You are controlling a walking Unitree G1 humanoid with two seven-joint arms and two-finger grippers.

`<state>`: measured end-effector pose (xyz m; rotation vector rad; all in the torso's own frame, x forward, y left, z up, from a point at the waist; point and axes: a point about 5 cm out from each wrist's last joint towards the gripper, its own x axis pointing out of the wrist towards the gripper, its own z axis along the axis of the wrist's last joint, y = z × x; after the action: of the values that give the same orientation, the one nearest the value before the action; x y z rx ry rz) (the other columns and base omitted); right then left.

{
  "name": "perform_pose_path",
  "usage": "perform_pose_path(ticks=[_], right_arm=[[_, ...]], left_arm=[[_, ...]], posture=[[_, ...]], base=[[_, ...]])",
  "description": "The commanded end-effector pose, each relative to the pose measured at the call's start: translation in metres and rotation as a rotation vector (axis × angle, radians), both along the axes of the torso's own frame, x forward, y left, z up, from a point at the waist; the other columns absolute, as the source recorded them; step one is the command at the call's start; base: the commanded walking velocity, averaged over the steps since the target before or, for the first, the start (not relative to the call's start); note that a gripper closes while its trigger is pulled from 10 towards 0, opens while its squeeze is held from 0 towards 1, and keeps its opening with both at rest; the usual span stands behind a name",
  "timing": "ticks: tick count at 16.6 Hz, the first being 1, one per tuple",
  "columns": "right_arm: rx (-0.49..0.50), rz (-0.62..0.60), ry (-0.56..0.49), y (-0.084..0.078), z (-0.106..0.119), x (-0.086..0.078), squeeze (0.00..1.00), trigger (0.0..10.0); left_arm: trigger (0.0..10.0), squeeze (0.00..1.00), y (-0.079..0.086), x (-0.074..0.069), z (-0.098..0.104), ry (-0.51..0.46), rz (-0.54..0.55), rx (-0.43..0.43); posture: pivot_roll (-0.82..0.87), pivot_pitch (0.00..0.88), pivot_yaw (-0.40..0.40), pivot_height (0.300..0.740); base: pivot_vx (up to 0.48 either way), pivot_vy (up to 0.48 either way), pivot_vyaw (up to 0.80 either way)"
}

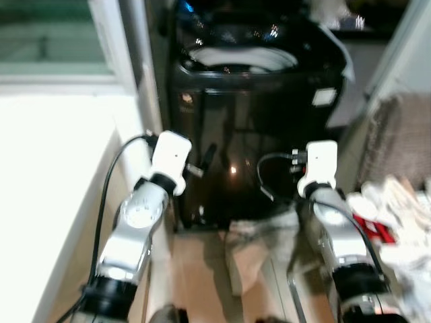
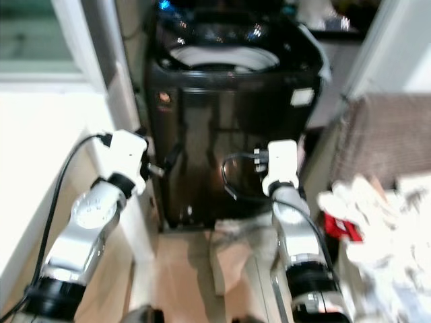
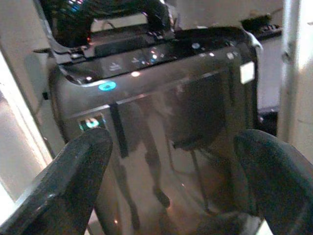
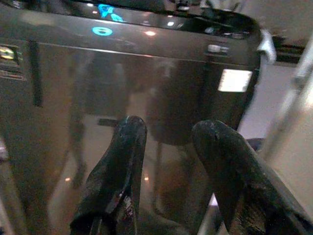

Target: Clothes washing

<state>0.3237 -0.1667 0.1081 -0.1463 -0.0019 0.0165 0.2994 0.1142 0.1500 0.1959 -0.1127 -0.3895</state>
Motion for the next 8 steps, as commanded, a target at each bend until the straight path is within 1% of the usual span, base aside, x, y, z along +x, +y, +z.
perform_pose_path(ticks=[1,2,3,4,6,7,8], right_arm=[[-0.013,-0.008,-0.029,-0.0024,0.0068,0.0018,0.0,10.0],[-0.013,-0.014,-0.029,-0.0041,0.0065,0.0015,0.0,10.0],[-0.014,-0.014,-0.028,-0.004,0.0061,0.0013,0.0,10.0],[-0.048,-0.02,-0.034,-0.0034,0.0061,0.0011,0.0,10.0],[-0.048,-0.018,-0.065,-0.0016,0.0103,0.002,0.0,10.0],[-0.067,0.0,-0.086,0.0005,0.0138,0.0023,0.0,10.0],[-0.077,0.004,-0.097,0.0011,0.0152,0.0021,0.0,10.0]], left_arm=[[10.0,0.0,-0.0009,0.0012,-0.0014,0.012,-0.009,0.0],[10.0,0.0,-0.0013,0.0014,-0.002,0.01,-0.008,0.008],[10.0,0.0,-0.0018,0.0013,-0.0022,0.007,-0.008,0.014],[10.0,0.0,-0.0028,0.0016,-0.0026,-0.004,-0.008,0.041],[10.0,0.0,-0.0041,0.0017,-0.0036,0.001,-0.017,0.044],[10.0,0.0,-0.0049,-0.0002,-0.0036,-0.024,-0.042,0.098],[10.0,0.0,-0.006,-0.0017,-0.0037,-0.054,-0.053,0.162]], posture=[[-0.07,0.0,0.001,0.645],[-0.07,0.0,0.001,0.63],[-0.07,0.0,0.001,0.625],[-0.07,0.0,0.001,0.61],[-0.08,0.0,0.003,0.605],[-0.08,0.0,0.004,0.605],[-0.08,0.0,0.004,0.605]], base=[[0.0,0.0,0.0],[0.0,0.0,0.0],[0.0,0.0,0.0],[0.0,0.0,0.0],[0.0,0.0,0.0],[0.0,-0.42,0.0],[0.307,-0.368,0.0]])
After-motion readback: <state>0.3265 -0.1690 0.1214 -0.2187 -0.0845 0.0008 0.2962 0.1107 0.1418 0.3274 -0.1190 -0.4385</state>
